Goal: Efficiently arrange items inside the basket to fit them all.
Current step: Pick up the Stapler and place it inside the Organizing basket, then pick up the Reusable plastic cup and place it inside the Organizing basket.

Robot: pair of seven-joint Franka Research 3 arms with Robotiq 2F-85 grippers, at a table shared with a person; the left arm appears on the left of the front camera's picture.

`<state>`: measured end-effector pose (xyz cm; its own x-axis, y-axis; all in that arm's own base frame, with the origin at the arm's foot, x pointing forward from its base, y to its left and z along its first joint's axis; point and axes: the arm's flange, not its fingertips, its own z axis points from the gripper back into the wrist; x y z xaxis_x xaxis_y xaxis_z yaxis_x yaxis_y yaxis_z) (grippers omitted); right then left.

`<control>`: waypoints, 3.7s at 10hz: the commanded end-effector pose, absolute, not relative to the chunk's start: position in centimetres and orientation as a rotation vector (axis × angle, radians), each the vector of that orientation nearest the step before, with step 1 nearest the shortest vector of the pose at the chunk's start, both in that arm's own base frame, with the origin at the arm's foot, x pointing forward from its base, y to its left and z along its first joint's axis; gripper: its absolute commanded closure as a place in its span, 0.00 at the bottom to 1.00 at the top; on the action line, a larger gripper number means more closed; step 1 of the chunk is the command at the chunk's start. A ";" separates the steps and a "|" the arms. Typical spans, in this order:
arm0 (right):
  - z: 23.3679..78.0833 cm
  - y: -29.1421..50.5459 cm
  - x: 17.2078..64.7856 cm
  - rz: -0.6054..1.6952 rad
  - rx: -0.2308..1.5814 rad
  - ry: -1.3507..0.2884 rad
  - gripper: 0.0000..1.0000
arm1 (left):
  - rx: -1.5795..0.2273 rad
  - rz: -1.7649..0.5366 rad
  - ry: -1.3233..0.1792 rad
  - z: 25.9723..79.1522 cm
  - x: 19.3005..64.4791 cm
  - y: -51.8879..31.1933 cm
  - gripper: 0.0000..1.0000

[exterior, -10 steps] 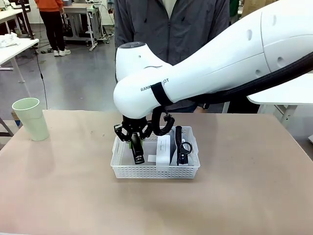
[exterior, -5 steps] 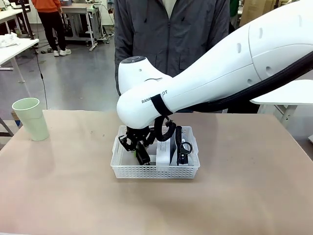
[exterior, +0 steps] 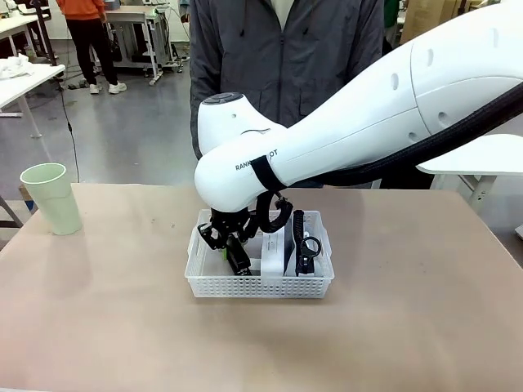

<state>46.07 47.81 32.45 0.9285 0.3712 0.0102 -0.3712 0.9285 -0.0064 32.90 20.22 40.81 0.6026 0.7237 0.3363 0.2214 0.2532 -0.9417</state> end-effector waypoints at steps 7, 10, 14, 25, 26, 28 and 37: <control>33.9 45.9 45.3 0.389 0.034 -0.073 0.00 | -1.317 0.403 -0.929 40.8 32.8 20.2 0.00; 39.6 38.6 41.8 0.254 0.270 -0.055 0.00 | -1.317 0.403 -0.929 40.8 32.8 20.2 0.00; 45.5 23.6 36.4 0.233 0.547 -0.050 0.00 | -1.317 0.403 -0.929 40.8 32.8 20.2 0.00; 24.8 -2.3 25.7 -0.163 1.198 -0.429 0.00 | -1.317 0.403 -0.929 40.8 32.8 20.2 0.00; 32.5 -9.2 34.9 -0.087 1.202 -0.221 0.00 | -1.317 0.403 -0.929 40.8 32.8 20.2 0.00; 32.5 -9.2 34.9 -0.087 1.202 -0.221 0.00 | -1.317 0.403 -0.929 40.8 32.8 20.2 0.00; 32.5 -9.2 34.9 -0.087 1.202 -0.221 0.00 | -1.317 0.403 -0.929 40.8 32.8 20.2 0.00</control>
